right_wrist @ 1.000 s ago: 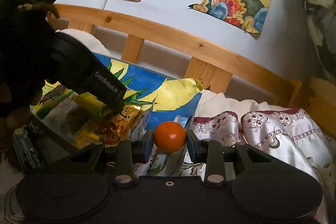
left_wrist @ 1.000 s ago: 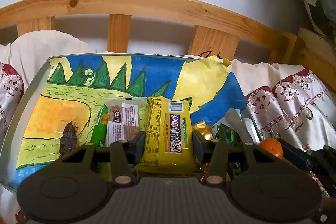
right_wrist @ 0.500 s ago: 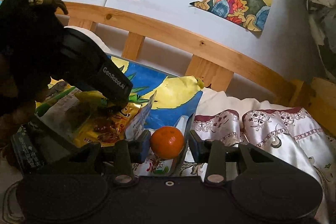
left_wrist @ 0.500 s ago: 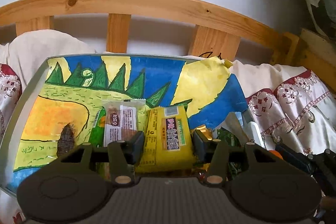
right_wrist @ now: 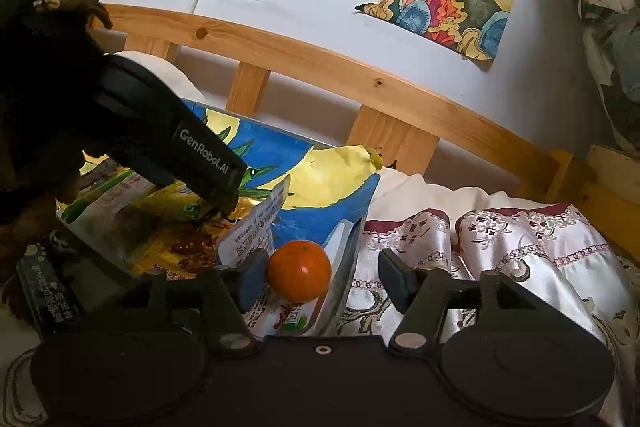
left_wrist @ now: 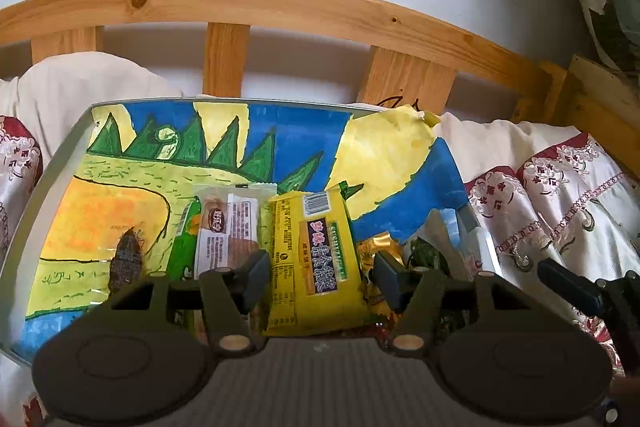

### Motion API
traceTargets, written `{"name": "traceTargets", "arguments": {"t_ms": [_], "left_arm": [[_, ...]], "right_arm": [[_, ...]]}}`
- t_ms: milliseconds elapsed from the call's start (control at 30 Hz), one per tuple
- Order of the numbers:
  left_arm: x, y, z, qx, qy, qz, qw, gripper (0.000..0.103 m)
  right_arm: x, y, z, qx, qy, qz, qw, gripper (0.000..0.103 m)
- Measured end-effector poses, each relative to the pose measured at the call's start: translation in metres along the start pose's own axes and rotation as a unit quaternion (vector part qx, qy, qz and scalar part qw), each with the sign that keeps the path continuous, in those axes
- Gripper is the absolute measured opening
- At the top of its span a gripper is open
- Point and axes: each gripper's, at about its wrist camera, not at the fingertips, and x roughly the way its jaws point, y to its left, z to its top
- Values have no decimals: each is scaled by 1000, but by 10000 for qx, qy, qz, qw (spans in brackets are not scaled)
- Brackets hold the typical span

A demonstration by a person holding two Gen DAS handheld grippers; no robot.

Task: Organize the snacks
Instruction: 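Lower the wafer packet into the tray with the left tool while the right tool lowers the orange there, then open both tools to release the wafer packet and orange in the tray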

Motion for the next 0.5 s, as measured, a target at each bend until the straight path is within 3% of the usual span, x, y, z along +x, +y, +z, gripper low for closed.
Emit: {"name": "traceTargets", "arguments": {"t_ms": [500], "left_arm": [[-13,5,2,-145,-107,-7,9998,70]], "right_arm": [[-7,-5,7,172,-179,-68,9997,79]]}}
